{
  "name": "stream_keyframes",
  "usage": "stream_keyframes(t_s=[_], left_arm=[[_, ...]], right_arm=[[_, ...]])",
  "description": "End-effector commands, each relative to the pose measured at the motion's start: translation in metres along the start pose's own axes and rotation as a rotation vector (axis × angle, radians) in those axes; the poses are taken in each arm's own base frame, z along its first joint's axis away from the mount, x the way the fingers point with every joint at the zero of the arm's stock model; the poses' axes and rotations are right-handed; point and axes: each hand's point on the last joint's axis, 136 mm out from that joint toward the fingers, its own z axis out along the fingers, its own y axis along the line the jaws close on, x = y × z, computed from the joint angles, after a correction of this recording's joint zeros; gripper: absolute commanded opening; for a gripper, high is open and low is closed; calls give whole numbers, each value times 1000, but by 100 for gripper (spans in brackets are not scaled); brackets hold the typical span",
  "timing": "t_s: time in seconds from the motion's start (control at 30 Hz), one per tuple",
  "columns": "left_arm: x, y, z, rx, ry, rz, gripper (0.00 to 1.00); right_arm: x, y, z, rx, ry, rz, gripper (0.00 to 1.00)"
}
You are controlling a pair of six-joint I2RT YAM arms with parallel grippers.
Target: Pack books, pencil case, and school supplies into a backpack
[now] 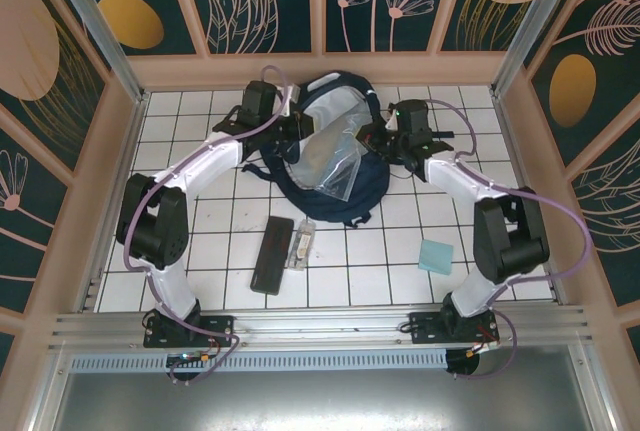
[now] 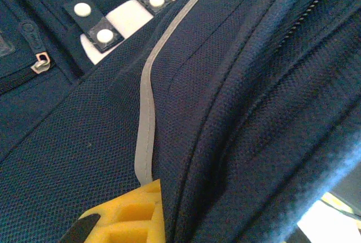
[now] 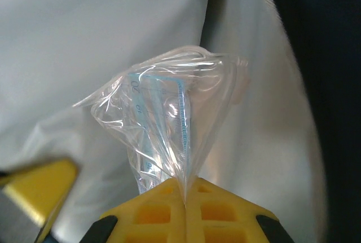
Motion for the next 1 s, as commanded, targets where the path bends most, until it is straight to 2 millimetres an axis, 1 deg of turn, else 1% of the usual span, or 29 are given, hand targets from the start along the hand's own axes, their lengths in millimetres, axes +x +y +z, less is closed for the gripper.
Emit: stream_keyframes(t_s=[0.0, 0.1, 0.13, 0.23, 0.4, 0.47, 0.53, 0.6, 0.67, 0.8, 0.9, 0.97], left_arm=[[-33, -85, -38, 245, -115, 76, 0], [-30, -93, -38, 258, -112, 76, 0], [-35, -105, -52, 278, -140, 93, 0], [-42, -116, -64, 289, -182, 117, 0], [-53, -128, -82, 297, -252, 148, 0], [-56, -131, -84, 301, -268, 157, 0], [-56, -129, -82, 298, -275, 159, 0], [-55, -127, -77, 297, -269, 156, 0], [-54, -128, -74, 315, -266, 155, 0], [-54, -137, -73, 357, -264, 169, 0], [-58, -140, -74, 358, -273, 178, 0], [-62, -139, -74, 345, -283, 186, 0]], right_arm=[[-26, 34, 7, -101, -84, 21, 0], [-30, 17, 20, -53, -100, 64, 0], [-30, 11, 24, -42, -103, 83, 0], [-28, -3, 33, -4, -119, 119, 0], [-21, -22, 47, 57, -125, 132, 0], [-20, -27, 51, 75, -132, 136, 0], [-23, -31, 55, 102, -150, 132, 0], [-28, -33, 60, 122, -170, 126, 0], [-35, -38, 67, 166, -202, 120, 0], [-43, -42, 92, 170, -204, 156, 0], [-52, -34, 110, 145, -211, 172, 1], [-54, -23, 122, 104, -181, 176, 3]])
